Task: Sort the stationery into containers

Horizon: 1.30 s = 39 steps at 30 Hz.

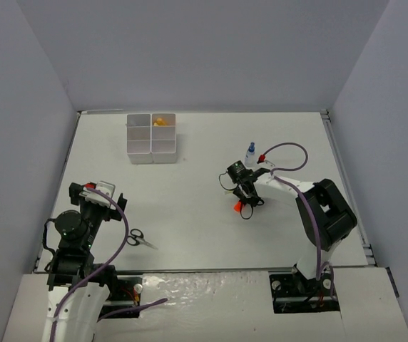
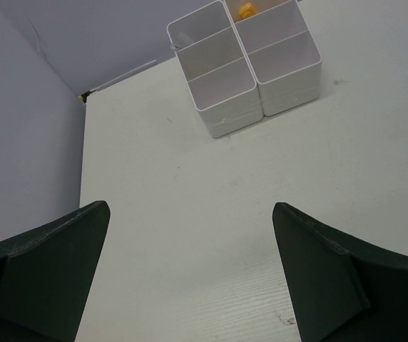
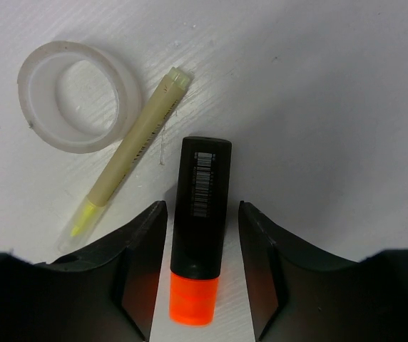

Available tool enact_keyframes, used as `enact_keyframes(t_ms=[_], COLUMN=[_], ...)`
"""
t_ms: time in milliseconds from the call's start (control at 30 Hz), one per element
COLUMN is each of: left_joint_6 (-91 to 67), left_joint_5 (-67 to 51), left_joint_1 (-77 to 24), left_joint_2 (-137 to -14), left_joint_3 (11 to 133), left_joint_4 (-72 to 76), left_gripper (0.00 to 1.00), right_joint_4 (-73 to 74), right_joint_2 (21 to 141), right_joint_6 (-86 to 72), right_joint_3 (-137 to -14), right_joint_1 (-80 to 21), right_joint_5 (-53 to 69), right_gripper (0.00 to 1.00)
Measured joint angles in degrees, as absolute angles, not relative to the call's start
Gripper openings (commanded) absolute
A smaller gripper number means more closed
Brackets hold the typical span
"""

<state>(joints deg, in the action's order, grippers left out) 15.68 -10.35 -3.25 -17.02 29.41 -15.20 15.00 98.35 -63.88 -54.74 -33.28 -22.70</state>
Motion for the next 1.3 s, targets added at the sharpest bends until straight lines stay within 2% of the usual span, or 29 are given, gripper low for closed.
enact_keyframes(t_ms=[267,367,567,667,867,1000,1167,1300], left_joint_6=[15.7,15.7,15.8,15.8,15.8,15.8,15.8,15.8], left_joint_5=[-10.2,-10.2,-10.1,-10.1,-9.4,-8.8,-8.7,-8.7], left_joint_1=[-3.2,-3.2,-3.2,-3.2,-3.2,-2.6,-2.5,-2.1], left_joint_2=[-17.0,-17.0,-17.0,-17.0,-17.0,-17.0,-17.0,-17.2], left_joint_3=[29.3,29.3,29.3,29.2,29.2,29.2,29.2,29.2], left_joint_4=[-15.2,-15.2,-15.2,-15.2,-15.1,-15.1,-15.1,-15.1], left_gripper=[0.97,0.97,0.97,0.97,0.97,0.97,0.97,0.97], right_joint_4=[13.7,11.5,12.6,13.9,15.2,5.3,-17.5,-28.4], right_joint_2=[97.9,95.9,86.4,81.0,76.2,76.4,85.2,103.3], right_joint_6=[-64.0,-64.2,-66.0,-65.5,-57.1,-41.2,-19.9,-12.0], right_joint_3=[-53.7,-51.3,-44.2,-44.4,-53.3,-61.1,-72.1,-90.6], right_joint_1=[-32.3,-31.9,-31.2,-31.1,-33.0,-38.2,-41.0,-39.2], right_joint_5=[-21.9,-21.3,-21.4,-22.7,-29.3,-32.0,-21.6,-8.6], right_gripper=[0.15,0.01,0.00,0.00,0.00,0.00,0.08,0.05])
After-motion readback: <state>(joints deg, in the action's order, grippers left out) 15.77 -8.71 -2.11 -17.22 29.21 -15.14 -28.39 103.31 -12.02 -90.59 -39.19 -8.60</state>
